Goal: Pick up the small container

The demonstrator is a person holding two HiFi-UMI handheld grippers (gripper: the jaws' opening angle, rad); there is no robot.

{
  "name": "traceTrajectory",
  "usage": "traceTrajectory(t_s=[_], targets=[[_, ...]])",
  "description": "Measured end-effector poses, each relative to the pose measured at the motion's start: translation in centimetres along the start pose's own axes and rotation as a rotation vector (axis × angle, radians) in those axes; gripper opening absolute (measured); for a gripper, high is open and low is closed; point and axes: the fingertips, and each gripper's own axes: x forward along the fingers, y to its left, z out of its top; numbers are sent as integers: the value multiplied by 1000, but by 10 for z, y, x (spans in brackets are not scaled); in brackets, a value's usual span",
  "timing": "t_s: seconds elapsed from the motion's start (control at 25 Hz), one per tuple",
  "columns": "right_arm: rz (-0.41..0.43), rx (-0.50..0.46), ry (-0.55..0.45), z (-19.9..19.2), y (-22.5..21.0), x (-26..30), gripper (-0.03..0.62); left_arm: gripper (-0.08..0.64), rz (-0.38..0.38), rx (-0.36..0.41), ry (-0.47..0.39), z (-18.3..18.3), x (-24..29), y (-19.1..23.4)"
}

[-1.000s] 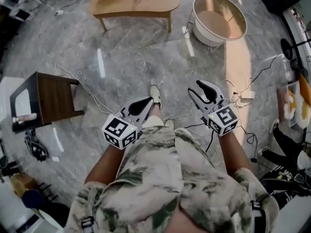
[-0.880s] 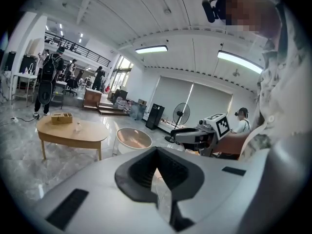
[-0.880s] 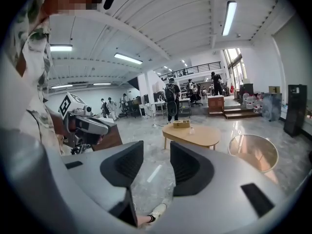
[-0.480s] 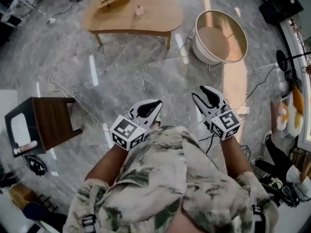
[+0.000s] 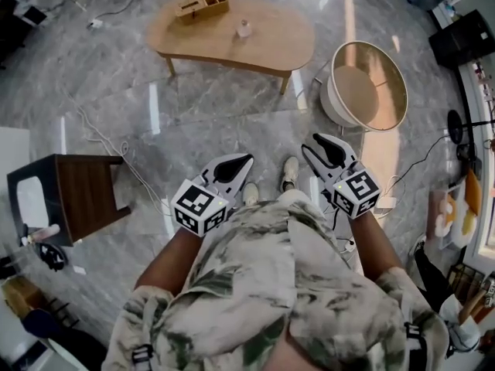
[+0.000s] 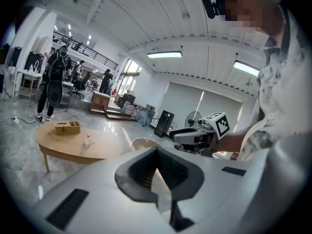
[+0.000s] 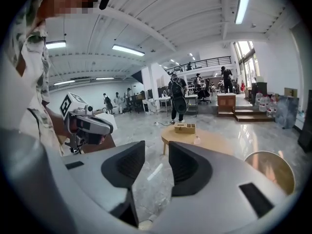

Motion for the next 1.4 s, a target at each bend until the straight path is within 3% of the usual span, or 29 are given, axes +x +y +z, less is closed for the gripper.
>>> traceTrajectory(t_s=[0.16, 0.64, 0.96, 1.4], targets=[[44, -22, 0, 13, -30, 27, 170, 21, 48, 2, 4, 9, 23, 25], [226, -67, 37, 61, -193, 136, 170, 21, 210, -15, 24, 94, 157, 120], [319, -107, 73, 67, -286, 214, 170, 21, 289, -36, 25, 129, 234, 182], [336, -84, 101, 68, -335, 282, 170, 21, 291, -65, 33, 148, 276, 216]])
